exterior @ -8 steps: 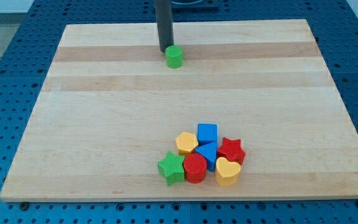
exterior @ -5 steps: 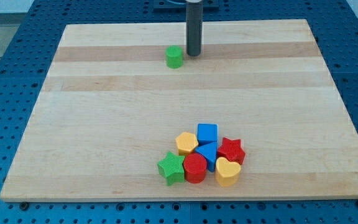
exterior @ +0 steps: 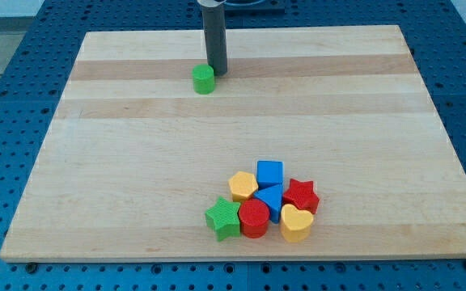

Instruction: Push the green circle towards the bottom

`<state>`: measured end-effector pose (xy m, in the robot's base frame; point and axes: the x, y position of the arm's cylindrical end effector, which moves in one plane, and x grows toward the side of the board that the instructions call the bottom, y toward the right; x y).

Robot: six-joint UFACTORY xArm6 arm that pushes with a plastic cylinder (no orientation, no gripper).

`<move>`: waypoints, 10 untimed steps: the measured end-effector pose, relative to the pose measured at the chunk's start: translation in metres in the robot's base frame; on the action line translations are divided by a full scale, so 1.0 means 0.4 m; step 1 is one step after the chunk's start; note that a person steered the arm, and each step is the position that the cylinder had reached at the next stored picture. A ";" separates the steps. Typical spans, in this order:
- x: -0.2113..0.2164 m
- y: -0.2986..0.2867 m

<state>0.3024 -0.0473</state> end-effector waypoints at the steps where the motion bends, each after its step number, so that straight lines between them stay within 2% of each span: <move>1: -0.026 -0.061; 2: -0.012 -0.102; 4: 0.061 -0.054; 6: 0.093 -0.130; 7: 0.134 -0.118; 8: 0.166 -0.047; 10: 0.294 -0.042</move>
